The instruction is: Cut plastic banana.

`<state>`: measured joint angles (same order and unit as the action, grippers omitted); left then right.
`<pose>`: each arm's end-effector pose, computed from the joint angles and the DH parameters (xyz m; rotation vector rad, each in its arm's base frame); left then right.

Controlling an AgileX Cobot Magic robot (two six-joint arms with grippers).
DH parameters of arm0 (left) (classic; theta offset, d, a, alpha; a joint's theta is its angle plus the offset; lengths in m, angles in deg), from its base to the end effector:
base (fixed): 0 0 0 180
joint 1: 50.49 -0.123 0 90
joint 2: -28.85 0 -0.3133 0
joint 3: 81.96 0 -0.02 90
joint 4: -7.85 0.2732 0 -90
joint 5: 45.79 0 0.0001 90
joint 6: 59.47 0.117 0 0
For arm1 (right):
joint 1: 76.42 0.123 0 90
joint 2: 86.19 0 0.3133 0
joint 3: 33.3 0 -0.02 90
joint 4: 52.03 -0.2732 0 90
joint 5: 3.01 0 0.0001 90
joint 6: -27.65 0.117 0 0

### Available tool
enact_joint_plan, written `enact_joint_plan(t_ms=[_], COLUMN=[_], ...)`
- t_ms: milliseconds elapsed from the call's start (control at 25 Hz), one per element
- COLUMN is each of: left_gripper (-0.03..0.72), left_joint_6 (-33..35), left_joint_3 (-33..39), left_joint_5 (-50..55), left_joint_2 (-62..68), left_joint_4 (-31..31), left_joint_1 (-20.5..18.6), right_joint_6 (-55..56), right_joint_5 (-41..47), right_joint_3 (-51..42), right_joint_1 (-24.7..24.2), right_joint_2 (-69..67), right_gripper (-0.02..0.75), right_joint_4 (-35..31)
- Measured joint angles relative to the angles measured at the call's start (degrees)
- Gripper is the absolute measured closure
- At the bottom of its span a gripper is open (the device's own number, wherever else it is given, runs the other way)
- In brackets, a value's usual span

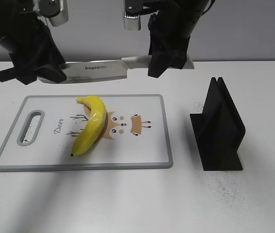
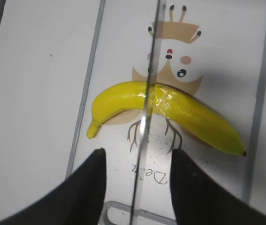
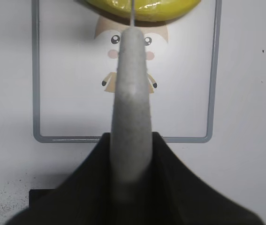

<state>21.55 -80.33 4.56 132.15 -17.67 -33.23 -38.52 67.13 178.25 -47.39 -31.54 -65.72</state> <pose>0.3631 -0.1535 0.2790 1.7535 1.8756 -0.1512 0.4138 0.2594 0.2710 -2.0175 1.9363 0.1888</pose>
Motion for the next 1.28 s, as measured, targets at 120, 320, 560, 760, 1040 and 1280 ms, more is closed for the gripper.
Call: enact_joint_plan(t_ms=[120,320,560,760,1040,1280], left_gripper=[0.33,0.624,0.693,0.693,0.696,0.696], left_joint_6=[-0.1,-0.57,-0.12,0.0,0.0,0.31], left_joint_3=[0.0,0.0,0.0,0.0,0.0,-0.12], left_joint_5=[-2.17,-2.84,-4.09,-5.22,-6.35,-9.68], left_joint_2=[0.31,0.38,1.12,3.1,8.34,17.84], left_joint_4=[0.11,0.16,0.7,0.96,1.67,1.55], left_joint_1=[0.0,0.0,0.0,0.0,-0.06,-0.36], right_joint_6=[0.0,0.05,-0.27,-0.34,0.3,0.93], right_joint_5=[0.0,-1.65,-4.37,-5.39,-6.08,-7.57], right_joint_3=[0.0,0.0,0.0,0.0,0.09,0.4], right_joint_1=[0.0,0.0,0.0,0.0,0.0,-0.06], right_joint_2=[0.0,0.0,-0.2,-1.61,-6.76,-14.89], right_gripper=[0.581,0.581,0.58,0.58,0.579,0.577], right_joint_4=[-0.47,-0.47,0.44,0.87,0.87,0.24])
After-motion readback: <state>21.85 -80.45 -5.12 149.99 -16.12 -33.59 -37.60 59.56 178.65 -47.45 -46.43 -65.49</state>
